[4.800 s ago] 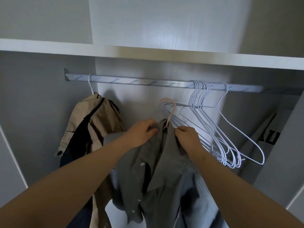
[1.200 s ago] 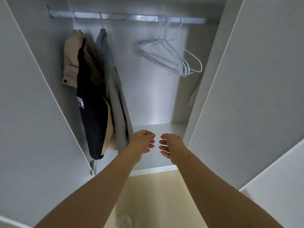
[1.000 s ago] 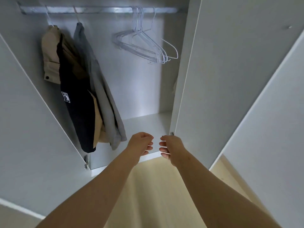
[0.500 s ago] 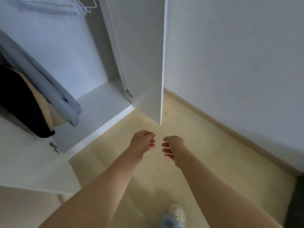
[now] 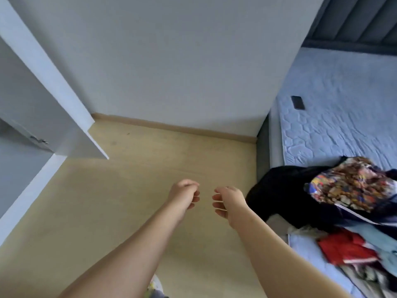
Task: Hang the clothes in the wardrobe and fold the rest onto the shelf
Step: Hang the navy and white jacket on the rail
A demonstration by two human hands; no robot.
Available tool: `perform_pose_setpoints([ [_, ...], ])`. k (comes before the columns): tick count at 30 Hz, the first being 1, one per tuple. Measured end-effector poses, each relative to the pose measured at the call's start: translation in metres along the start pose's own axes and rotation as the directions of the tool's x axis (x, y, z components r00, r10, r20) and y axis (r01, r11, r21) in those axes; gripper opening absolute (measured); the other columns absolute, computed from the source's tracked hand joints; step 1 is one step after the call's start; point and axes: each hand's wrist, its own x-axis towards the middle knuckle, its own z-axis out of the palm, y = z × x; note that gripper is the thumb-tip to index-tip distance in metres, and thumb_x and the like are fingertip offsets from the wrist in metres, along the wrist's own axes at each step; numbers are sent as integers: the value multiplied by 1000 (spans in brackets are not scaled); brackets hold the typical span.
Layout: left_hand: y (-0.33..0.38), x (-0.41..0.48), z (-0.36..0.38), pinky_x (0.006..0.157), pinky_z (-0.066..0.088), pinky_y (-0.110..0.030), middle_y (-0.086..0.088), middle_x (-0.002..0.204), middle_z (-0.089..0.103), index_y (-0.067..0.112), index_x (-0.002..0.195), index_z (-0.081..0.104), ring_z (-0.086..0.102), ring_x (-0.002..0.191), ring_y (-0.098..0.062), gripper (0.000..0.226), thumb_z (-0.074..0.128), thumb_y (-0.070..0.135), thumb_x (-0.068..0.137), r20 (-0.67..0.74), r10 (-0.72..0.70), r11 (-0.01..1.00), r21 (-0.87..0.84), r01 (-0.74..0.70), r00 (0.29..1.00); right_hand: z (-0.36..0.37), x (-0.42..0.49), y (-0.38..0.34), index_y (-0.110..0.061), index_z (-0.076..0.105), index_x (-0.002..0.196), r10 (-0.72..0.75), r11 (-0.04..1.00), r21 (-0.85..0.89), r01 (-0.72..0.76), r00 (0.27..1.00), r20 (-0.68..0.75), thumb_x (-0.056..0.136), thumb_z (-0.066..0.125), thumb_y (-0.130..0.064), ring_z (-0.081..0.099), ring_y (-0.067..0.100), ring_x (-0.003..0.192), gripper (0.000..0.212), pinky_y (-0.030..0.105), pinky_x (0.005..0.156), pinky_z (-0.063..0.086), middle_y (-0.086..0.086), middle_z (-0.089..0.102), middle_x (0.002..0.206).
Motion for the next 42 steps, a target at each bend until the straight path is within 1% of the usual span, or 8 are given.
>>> perform_pose_setpoints([
  [9,-14,-66,228,43,37,-15,2,66,56,18,79,58,53,44,-3,17,50,11,92,220,-34,986,167,-3,975,-242,-19,65,-16,43,70,104,952,302,-49,980,-169,91,42,-5,36,11,39,24,13,35,26,1,41,56],
  [13,-17,-73,295,45,40,-15,2,66,54,18,80,57,51,53,-8,17,48,11,93,315,-54,967,253,-29,948,-306,-22,77,-12,49,73,127,940,341,-21,948,-291,90,46,-4,43,15,48,19,18,47,31,4,48,61],
  [17,-9,-62,344,51,43,-18,3,69,57,21,78,59,53,57,-8,18,49,15,92,388,-68,926,369,-87,919,-345,-8,81,-14,50,74,203,919,391,-56,916,-346,90,47,-7,45,16,53,17,22,53,34,3,50,65],
  [21,16,-32,383,51,44,-19,3,71,58,22,77,59,54,58,-8,19,49,16,92,427,-42,881,442,-168,903,-370,19,68,-14,46,74,251,861,507,-41,902,-352,90,44,-4,36,15,48,19,20,52,26,3,46,58],
  [28,50,13,456,56,45,-21,1,77,60,21,84,60,56,65,-10,13,50,20,93,512,-32,767,563,-308,858,-417,65,54,-15,50,80,341,788,613,-53,866,-364,91,47,-9,38,11,40,13,15,41,28,-2,47,50],
  [33,63,21,513,54,44,-20,0,73,59,19,82,61,54,60,-11,17,47,14,92,559,-20,705,596,-384,829,-465,78,59,-14,48,77,394,725,687,-41,844,-365,92,45,-6,35,12,41,17,17,44,27,1,43,53],
  [38,54,17,587,49,44,-18,1,68,58,18,79,60,52,55,-10,17,49,15,92,591,-29,672,609,-422,806,-531,102,68,-13,48,80,388,749,661,-54,844,-371,91,43,-6,37,13,46,14,19,47,30,2,45,59],
  [42,29,12,651,61,45,-26,1,74,60,23,75,57,55,60,-12,20,47,18,92,591,-38,626,643,-442,806,-587,118,86,-11,50,85,382,766,636,-93,861,-335,90,45,-7,40,13,46,9,20,45,33,3,47,63],
])
